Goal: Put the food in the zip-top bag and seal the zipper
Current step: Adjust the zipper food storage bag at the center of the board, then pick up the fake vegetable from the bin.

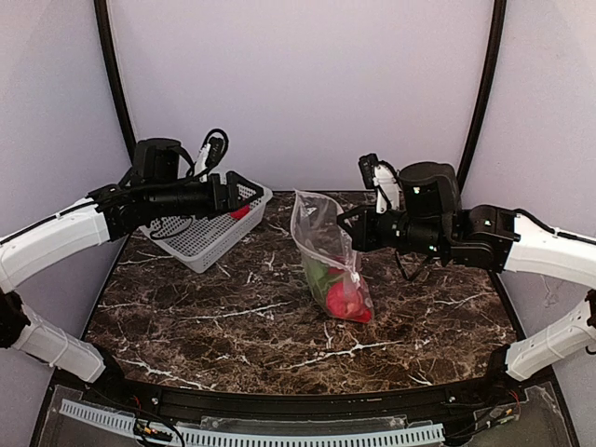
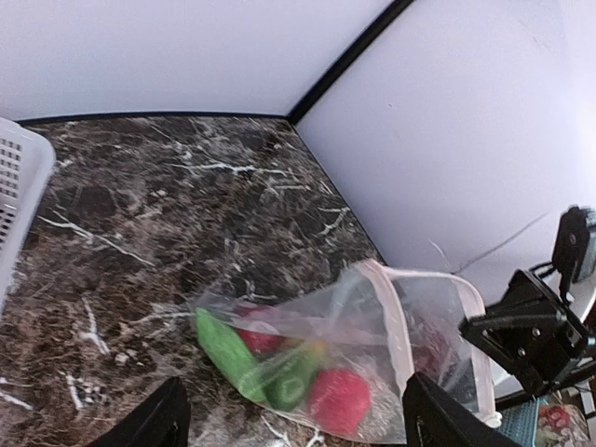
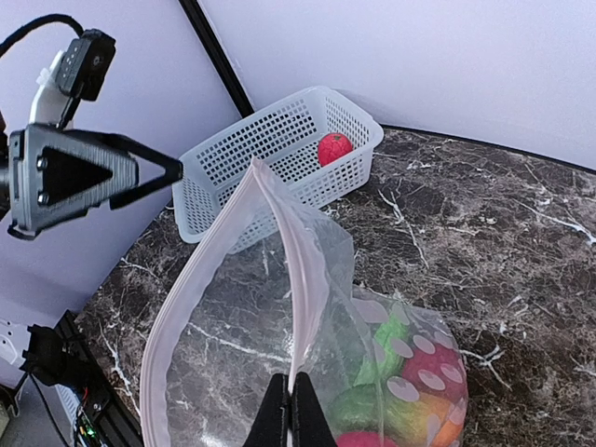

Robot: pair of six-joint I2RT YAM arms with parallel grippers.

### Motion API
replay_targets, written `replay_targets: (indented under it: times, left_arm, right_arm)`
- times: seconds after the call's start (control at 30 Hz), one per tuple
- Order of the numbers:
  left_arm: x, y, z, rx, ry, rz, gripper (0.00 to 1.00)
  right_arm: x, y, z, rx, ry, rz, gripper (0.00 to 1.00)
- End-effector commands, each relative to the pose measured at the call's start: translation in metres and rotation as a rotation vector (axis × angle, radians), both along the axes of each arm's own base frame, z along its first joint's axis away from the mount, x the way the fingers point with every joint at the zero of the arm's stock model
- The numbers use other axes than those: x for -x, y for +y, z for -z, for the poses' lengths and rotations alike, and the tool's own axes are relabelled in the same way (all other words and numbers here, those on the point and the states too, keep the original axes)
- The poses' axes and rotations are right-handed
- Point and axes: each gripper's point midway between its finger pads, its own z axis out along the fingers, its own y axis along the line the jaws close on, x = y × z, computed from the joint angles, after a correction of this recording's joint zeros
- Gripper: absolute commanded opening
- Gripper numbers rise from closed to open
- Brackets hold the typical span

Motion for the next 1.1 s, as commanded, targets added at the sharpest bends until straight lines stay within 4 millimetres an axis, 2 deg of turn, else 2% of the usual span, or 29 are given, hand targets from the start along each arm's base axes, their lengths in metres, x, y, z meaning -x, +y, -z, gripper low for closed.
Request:
replay_targets:
  times: [0.0, 0.1, 0.13, 0.17, 0.2, 0.23, 0.27, 0.3, 0.33, 0.37, 0.4, 0.43, 0.47, 0.57, 0.77, 0.8, 0.83, 0.87, 0.9, 0.93, 0.97, 1.0, 1.07]
  left_arm:
    - [-0.038, 0.047, 0.002, -0.118, -0.021, -0.117, 0.81]
    - [-0.071, 0.066, 0.029, -0.188, 0.014, -0.179, 0.82]
    - [-0.084, 0.077, 0.032, -0.207, 0.011, -0.219, 0.82]
    - [-0.096, 0.080, 0.048, -0.234, 0.038, -0.236, 0.82]
    - [-0.107, 0.088, 0.050, -0.241, 0.040, -0.268, 0.82]
    - [-0.119, 0.090, 0.067, -0.259, 0.072, -0.281, 0.82]
    - [-0.131, 0.098, 0.067, -0.254, 0.076, -0.313, 0.82]
    - [-0.141, 0.100, 0.084, -0.268, 0.107, -0.322, 0.81]
    - [-0.152, 0.104, 0.083, -0.260, 0.105, -0.345, 0.81]
    - [-0.161, 0.105, 0.098, -0.272, 0.132, -0.352, 0.81]
    - [-0.171, 0.108, 0.096, -0.265, 0.129, -0.366, 0.80]
    - [-0.179, 0.109, 0.112, -0.279, 0.157, -0.369, 0.80]
    - [-0.189, 0.111, 0.108, -0.278, 0.149, -0.381, 0.79]
    - [-0.218, 0.117, 0.131, -0.312, 0.176, -0.411, 0.78]
    - [-0.254, 0.127, 0.162, -0.347, 0.192, -0.444, 0.78]
    - [-0.258, 0.126, 0.174, -0.360, 0.206, -0.436, 0.78]
    - [-0.264, 0.126, 0.171, -0.361, 0.195, -0.441, 0.78]
    - [-0.266, 0.127, 0.182, -0.378, 0.207, -0.435, 0.78]
    - [-0.272, 0.126, 0.179, -0.378, 0.193, -0.432, 0.78]
    - [-0.273, 0.126, 0.189, -0.388, 0.210, -0.426, 0.78]
    - [-0.278, 0.124, 0.185, -0.383, 0.198, -0.424, 0.79]
    - [-0.280, 0.124, 0.194, -0.390, 0.211, -0.419, 0.79]
    - [-0.286, 0.121, 0.195, -0.392, 0.207, -0.414, 0.79]
  right_arm:
    - [-0.003, 0.006, -0.004, -0.024, -0.004, -0.005, 0.00]
    - [-0.003, 0.007, -0.003, -0.028, -0.003, -0.010, 0.00]
    - [-0.003, 0.007, -0.002, -0.031, -0.001, -0.008, 0.00]
    - [-0.003, 0.008, -0.002, -0.034, -0.002, -0.012, 0.00]
    - [-0.003, 0.009, -0.002, -0.034, -0.001, -0.015, 0.00]
    - [-0.002, 0.009, -0.003, -0.035, -0.003, -0.018, 0.00]
    - [-0.003, 0.009, -0.002, -0.034, -0.003, -0.019, 0.00]
    - [-0.002, 0.009, -0.002, -0.033, -0.002, -0.020, 0.00]
    - [-0.002, 0.009, -0.003, -0.035, -0.002, -0.022, 0.00]
    - [-0.002, 0.009, -0.002, -0.034, -0.002, -0.019, 0.00]
    - [-0.002, 0.009, -0.002, -0.034, -0.002, -0.020, 0.00]
    - [-0.002, 0.009, -0.002, -0.034, -0.001, -0.021, 0.00]
    - [-0.002, 0.010, -0.001, -0.031, -0.001, -0.023, 0.00]
    - [-0.002, 0.013, 0.001, -0.026, 0.004, -0.032, 0.00]
    - [-0.004, 0.016, 0.005, -0.016, 0.011, -0.035, 0.00]
    - [-0.004, 0.016, 0.006, -0.014, 0.013, -0.037, 0.00]
    - [-0.004, 0.017, 0.006, -0.012, 0.013, -0.037, 0.00]
    - [-0.004, 0.017, 0.006, -0.013, 0.014, -0.038, 0.00]
    - [-0.005, 0.018, 0.007, -0.011, 0.014, -0.036, 0.00]
    - [-0.005, 0.019, 0.008, -0.007, 0.016, -0.037, 0.00]
    - [-0.005, 0.019, 0.009, -0.005, 0.018, -0.038, 0.00]
    - [-0.006, 0.020, 0.009, -0.004, 0.018, -0.038, 0.00]
    - [-0.005, 0.022, 0.009, -0.003, 0.021, -0.042, 0.00]
